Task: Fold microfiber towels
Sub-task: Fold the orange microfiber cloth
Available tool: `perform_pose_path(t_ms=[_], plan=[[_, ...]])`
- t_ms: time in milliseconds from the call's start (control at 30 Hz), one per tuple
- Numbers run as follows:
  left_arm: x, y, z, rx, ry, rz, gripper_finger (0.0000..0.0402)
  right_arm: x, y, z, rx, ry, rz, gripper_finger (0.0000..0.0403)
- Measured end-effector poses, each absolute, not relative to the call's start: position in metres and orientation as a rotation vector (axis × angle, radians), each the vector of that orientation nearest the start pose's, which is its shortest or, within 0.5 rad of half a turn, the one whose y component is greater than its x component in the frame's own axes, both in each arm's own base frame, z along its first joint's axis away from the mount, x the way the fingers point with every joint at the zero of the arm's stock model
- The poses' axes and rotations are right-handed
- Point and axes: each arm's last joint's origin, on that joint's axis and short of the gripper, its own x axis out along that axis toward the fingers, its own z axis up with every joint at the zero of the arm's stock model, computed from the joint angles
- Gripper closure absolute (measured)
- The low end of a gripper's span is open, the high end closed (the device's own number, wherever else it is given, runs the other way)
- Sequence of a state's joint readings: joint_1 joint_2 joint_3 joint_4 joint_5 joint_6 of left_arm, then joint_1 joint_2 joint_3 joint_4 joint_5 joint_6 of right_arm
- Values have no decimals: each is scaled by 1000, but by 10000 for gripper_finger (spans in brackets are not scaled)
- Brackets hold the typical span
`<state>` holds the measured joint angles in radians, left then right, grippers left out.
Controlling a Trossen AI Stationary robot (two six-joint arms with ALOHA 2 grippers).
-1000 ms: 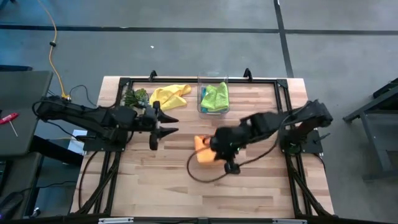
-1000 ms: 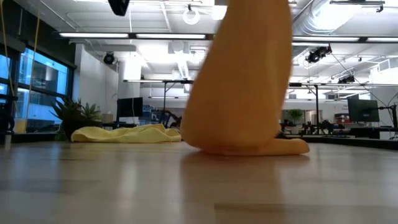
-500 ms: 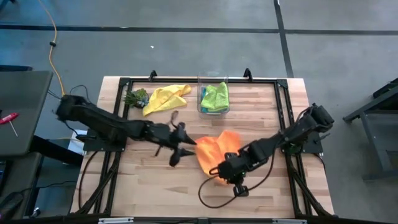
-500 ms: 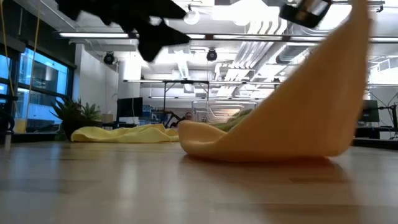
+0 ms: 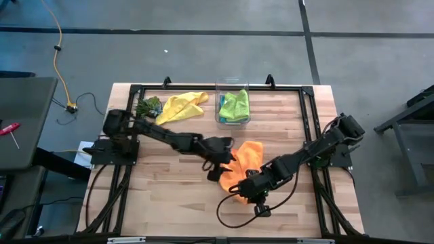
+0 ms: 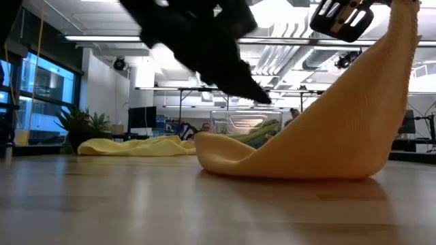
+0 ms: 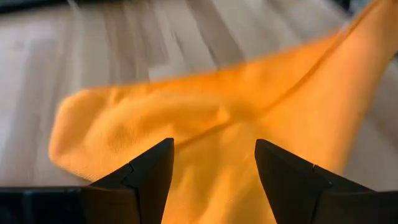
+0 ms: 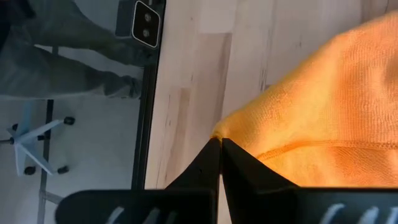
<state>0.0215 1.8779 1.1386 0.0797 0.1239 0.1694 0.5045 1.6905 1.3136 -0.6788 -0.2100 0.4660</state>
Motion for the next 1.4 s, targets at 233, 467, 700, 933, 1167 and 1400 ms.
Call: perform_pose_path(t_ms=[233,467,700,933,1167,1400], plan=[[421,39,166,255,795,-188,185,303,175,249,252,1177,385,403],[420,54,163,408,812,-264,186,303,175,249,251,1175,387,403],[421,61,158,417,805,-304,186,303,174,249,247,1172,386,403],[428,61,144,393,783,-274,198,304,174,249,247,1168,379,403],[429,63,145,383,770,-263,238,304,174,249,244,1161,365,403],[429,62,143,379,774,-267,276,304,174,249,242,1157,359,403]])
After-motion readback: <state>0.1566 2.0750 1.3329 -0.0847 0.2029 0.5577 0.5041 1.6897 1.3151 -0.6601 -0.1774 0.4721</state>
